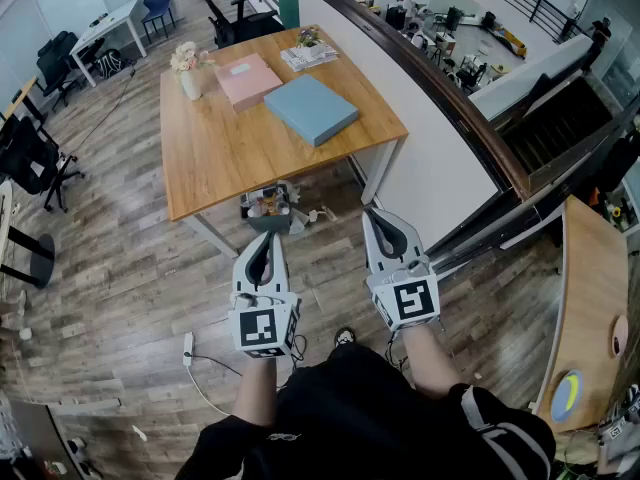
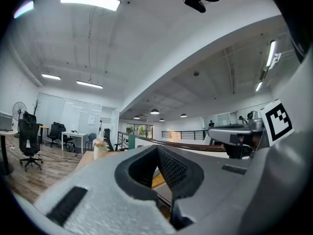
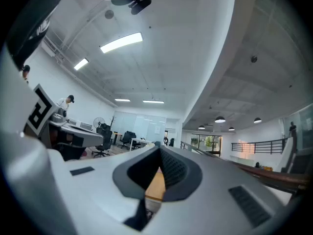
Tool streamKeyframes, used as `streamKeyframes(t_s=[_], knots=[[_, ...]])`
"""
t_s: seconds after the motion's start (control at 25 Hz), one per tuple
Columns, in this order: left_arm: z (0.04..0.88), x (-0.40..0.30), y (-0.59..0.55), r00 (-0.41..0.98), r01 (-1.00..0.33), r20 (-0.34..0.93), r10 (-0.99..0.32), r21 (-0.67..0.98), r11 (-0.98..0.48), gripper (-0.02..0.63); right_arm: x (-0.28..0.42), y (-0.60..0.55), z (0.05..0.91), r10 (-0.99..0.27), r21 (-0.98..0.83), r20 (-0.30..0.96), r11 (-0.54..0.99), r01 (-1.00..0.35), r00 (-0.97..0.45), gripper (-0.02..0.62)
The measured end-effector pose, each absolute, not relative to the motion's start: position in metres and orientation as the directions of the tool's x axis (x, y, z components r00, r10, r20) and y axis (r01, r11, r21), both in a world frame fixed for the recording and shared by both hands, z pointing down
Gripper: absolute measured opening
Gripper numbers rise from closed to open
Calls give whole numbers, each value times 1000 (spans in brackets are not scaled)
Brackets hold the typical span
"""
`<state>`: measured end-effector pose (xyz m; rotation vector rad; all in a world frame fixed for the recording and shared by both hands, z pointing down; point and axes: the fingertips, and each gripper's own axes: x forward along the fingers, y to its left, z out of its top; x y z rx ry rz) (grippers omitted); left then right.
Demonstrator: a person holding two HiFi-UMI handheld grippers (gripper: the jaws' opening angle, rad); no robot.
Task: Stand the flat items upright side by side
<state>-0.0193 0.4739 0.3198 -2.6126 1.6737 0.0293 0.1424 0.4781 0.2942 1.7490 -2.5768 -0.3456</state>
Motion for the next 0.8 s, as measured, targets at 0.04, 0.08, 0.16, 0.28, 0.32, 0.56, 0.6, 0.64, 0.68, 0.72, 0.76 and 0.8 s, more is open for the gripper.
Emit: streamKeyframes(t_s=[0.04,0.08,0.16,0.28,0.32,0.56,0.6,0.64,0.68,0.72,0.76,0.8], knots=[[320,-15,471,418,-909,-37,-908,-26,-417,-2,144,476,295,-918,178,-111,359,-916,-381,5],[320,-11,468,417,-909,-37,-908,-29,-417,-2,146,473,297,-916,171,-108,367,-914,-387,5],[321,-2,462,418,-908,-34,-908,-37,-417,-2,150,468,301,-906,165,-113,387,-907,-407,5],[330,13,453,418,-908,-15,-909,-39,-417,-2,153,460,313,-887,165,-110,429,-888,-449,6],[335,17,451,414,-910,-8,-910,-36,-413,-2,152,458,317,-881,161,-97,446,-880,-464,6],[355,20,439,365,-931,31,-931,-15,-366,64,160,444,340,-860,129,-52,498,-858,-507,51],[358,18,436,357,-934,39,-933,-1,-358,85,161,439,343,-858,128,-59,500,-857,-510,58],[362,16,431,351,-936,47,-935,10,-351,91,163,434,347,-858,128,-62,500,-856,-510,64],[366,15,426,346,-938,57,-936,16,-346,104,164,428,351,-859,126,-59,499,-857,-509,74],[371,14,421,345,-938,70,-936,20,-345,118,165,421,354,-861,124,-54,497,-859,-506,83],[376,14,416,347,-938,83,-934,24,-347,140,165,415,355,-861,122,-50,498,-858,-507,91],[381,15,409,352,-936,95,-931,30,-350,152,165,409,357,-860,117,-45,501,-857,-509,97]])
